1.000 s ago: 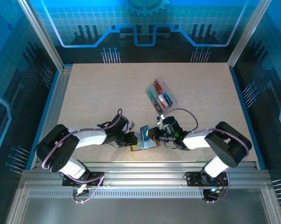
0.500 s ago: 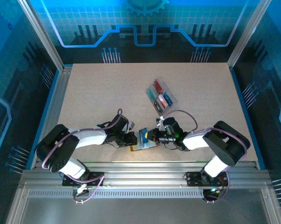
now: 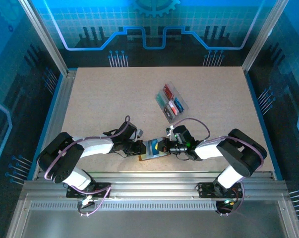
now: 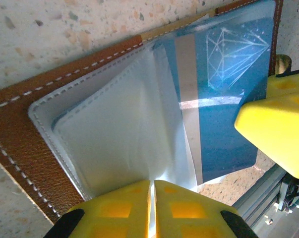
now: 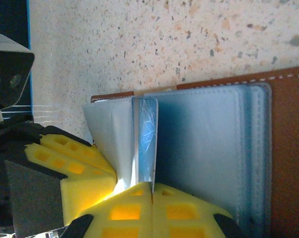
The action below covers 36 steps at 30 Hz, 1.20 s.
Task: Put the credit cards into the card holder
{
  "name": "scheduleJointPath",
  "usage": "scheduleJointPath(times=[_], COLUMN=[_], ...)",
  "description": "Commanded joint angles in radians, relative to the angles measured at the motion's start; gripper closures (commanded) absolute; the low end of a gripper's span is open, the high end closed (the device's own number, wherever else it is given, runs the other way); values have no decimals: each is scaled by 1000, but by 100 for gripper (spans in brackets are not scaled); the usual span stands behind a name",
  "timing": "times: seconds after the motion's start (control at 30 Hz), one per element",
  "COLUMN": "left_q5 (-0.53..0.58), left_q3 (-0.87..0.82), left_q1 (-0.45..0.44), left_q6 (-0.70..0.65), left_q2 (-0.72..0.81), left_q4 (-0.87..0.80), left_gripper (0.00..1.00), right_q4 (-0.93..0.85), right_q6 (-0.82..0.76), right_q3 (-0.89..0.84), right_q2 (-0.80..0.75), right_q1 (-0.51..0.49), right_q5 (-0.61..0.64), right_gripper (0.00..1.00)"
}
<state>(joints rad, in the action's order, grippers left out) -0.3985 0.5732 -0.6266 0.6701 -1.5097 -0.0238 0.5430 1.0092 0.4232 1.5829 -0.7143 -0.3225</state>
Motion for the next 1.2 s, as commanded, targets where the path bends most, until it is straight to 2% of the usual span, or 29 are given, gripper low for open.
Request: scheduleJointPath(times=[0.0, 0.33, 0.9, 1.03, 1.17], left_q5=[16, 16, 5, -22, -74], left_q3=[-13, -11, -20, -20, -35], left_q1=[-2, -2, -4, 1, 48], left_q6=[-27, -24, -11, 0, 18], left_q2=[-1, -6, 18, 66, 151], left_q4=[-42, -42, -40, -50, -51], left_gripper=[88, 88, 88, 87, 85], right_q4=[-151, -202, -136, -147, -199], right_q6=[-42, -69, -35, -43, -68], right_q3=[0, 36, 120, 112, 117], right_q2=[-11, -2, 124, 123, 108], right_q1=[-19, -33, -95, -87, -85], right_q5=[3, -1, -9, 3, 25], right_gripper=[100, 100, 100, 99, 93])
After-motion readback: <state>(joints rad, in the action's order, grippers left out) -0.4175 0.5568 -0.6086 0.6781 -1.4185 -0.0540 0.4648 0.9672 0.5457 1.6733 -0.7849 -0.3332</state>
